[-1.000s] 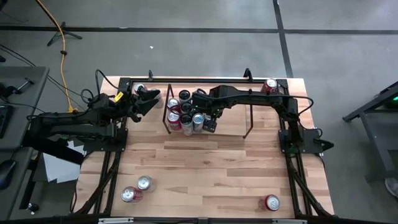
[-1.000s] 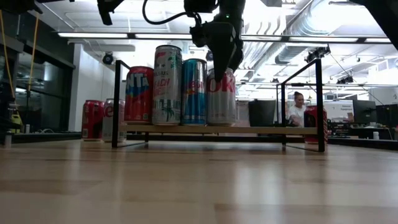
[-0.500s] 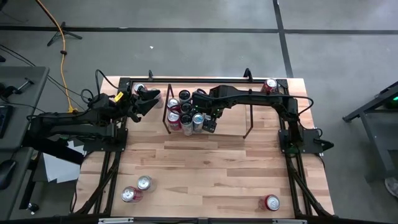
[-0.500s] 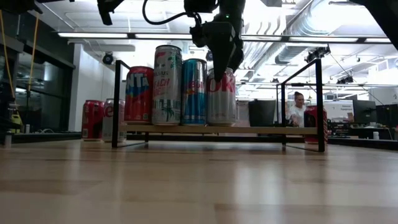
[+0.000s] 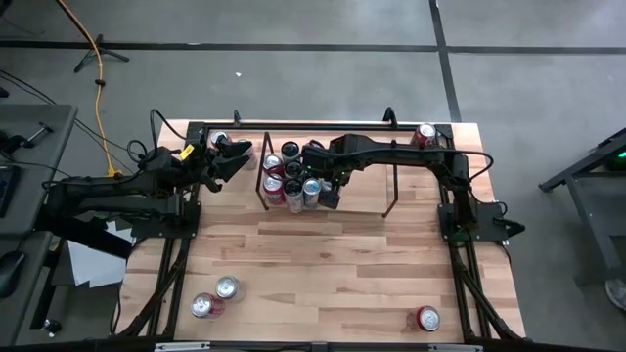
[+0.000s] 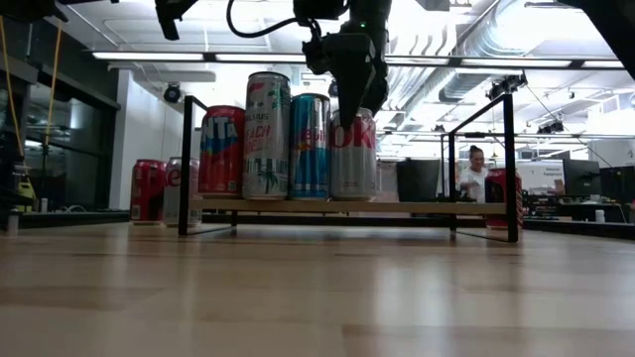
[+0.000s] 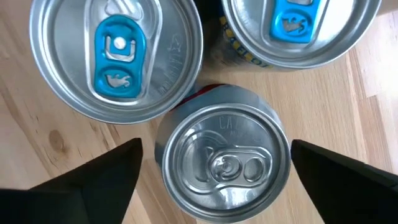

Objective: Place canned beverage on shelf
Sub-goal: Put the bottom right red-silver soda can on the shelf, then put the top red-silver soda can on the shelf aligned with the other red-silver soda can

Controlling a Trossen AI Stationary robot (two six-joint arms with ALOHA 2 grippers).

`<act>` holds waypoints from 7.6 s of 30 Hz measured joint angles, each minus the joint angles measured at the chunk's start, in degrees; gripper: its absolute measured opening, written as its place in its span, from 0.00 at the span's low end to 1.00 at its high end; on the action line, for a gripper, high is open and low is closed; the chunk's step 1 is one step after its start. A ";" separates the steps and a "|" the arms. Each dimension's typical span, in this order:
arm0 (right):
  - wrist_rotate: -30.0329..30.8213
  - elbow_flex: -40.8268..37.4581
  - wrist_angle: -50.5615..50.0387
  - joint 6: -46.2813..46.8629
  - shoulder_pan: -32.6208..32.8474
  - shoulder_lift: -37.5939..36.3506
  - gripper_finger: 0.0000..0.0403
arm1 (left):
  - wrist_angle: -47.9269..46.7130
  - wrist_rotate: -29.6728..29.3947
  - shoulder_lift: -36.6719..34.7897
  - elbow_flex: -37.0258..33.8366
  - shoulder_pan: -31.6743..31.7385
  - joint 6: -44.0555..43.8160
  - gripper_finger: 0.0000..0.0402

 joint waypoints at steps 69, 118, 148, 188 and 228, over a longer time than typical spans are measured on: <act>4.57 -48.41 52.61 9.48 -2.12 -51.28 0.97 | -9.07 -1.27 -0.02 0.01 0.00 7.08 0.65; 4.52 -48.41 47.32 18.58 -2.10 -51.30 0.97 | -86.52 6.63 40.04 36.88 39.12 29.52 0.58; 4.39 -48.39 47.34 19.98 -2.10 -51.15 0.97 | -87.96 -1.59 45.11 44.53 38.98 38.96 0.60; 3.06 -48.35 47.54 21.49 -2.10 -47.28 0.97 | -94.20 1.86 59.59 44.53 39.35 50.02 0.81; 3.14 -43.54 47.94 18.19 -2.10 -50.70 0.97 | -94.62 -8.65 54.68 83.12 20.13 28.39 0.56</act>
